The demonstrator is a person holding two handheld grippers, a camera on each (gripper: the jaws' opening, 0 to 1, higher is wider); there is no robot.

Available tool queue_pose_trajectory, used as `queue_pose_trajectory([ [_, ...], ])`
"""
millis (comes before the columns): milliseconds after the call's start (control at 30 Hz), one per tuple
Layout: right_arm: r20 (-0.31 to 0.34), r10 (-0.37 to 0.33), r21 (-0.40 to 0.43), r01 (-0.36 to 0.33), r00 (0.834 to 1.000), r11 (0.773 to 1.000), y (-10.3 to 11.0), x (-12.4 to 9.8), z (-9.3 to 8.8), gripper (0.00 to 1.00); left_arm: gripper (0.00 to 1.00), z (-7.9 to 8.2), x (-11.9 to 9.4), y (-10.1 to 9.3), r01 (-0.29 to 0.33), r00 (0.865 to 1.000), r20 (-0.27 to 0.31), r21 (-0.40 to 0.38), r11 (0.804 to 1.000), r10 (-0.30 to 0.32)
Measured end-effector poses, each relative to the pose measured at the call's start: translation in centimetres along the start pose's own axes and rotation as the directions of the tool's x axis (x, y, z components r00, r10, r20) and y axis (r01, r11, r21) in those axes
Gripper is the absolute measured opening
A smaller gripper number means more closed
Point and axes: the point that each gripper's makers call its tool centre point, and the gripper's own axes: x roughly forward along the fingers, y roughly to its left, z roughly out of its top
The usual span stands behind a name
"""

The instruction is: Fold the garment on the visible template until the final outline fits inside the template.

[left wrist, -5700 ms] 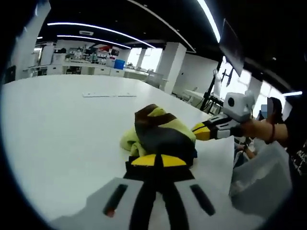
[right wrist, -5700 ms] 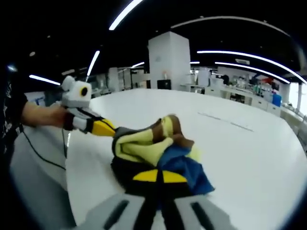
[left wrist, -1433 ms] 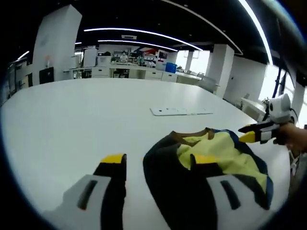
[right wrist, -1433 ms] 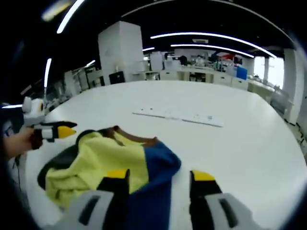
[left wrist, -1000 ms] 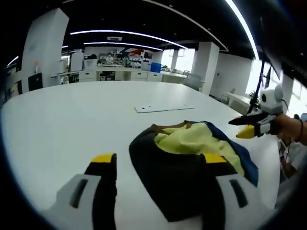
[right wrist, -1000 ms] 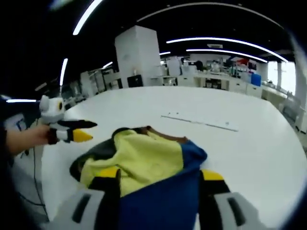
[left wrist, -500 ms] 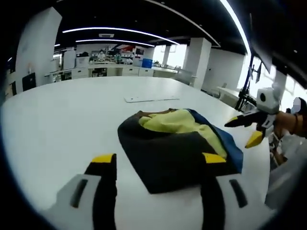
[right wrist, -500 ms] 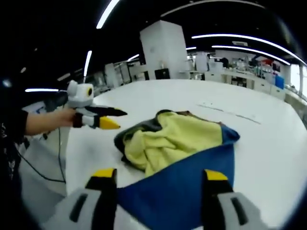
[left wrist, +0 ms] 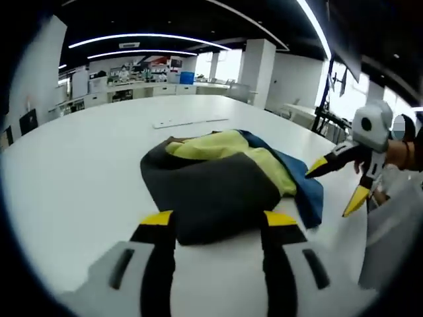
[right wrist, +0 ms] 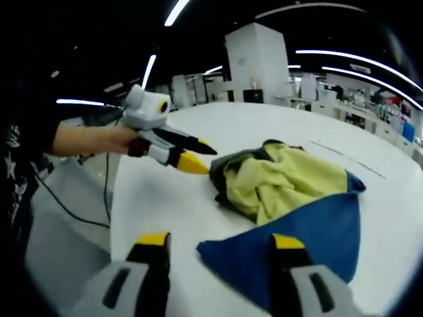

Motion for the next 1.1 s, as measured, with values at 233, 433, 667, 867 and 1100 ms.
queue_pose_trajectory([
  [233,-0.054,-0.015,-0.057,0.012,0.998,0.998,0.4,1.1,-1.5,0.42,0.33,-1.5,0.8,0.5,-0.028,0.998,-0.056,0.029,0.999,0.030],
  [433,-0.103,-0.044,-0.154,0.028,0.994,0.988,0.7,1.8,-2.4,0.23,0.22,-2.7,1.0,1.0,-0.057,0.996,-0.072,0.042,0.997,0.060],
  [667,-0.149,-0.072,-0.225,0.037,0.986,0.974,0.1,2.5,-3.2,0.17,0.13,-3.2,1.2,2.0,-0.082,0.993,-0.082,0.066,0.994,0.087],
  [867,-0.145,-0.089,-0.251,0.050,0.985,0.967,-0.2,2.7,-3.2,0.13,0.05,-3.1,1.6,2.9,-0.119,0.990,-0.069,0.042,0.992,0.122],
  [1100,-0.149,-0.133,-0.271,0.088,0.980,0.959,-1.0,2.6,-3.0,0.00,0.00,-3.0,1.4,2.5,-0.122,0.989,-0.084,0.027,0.992,0.124],
])
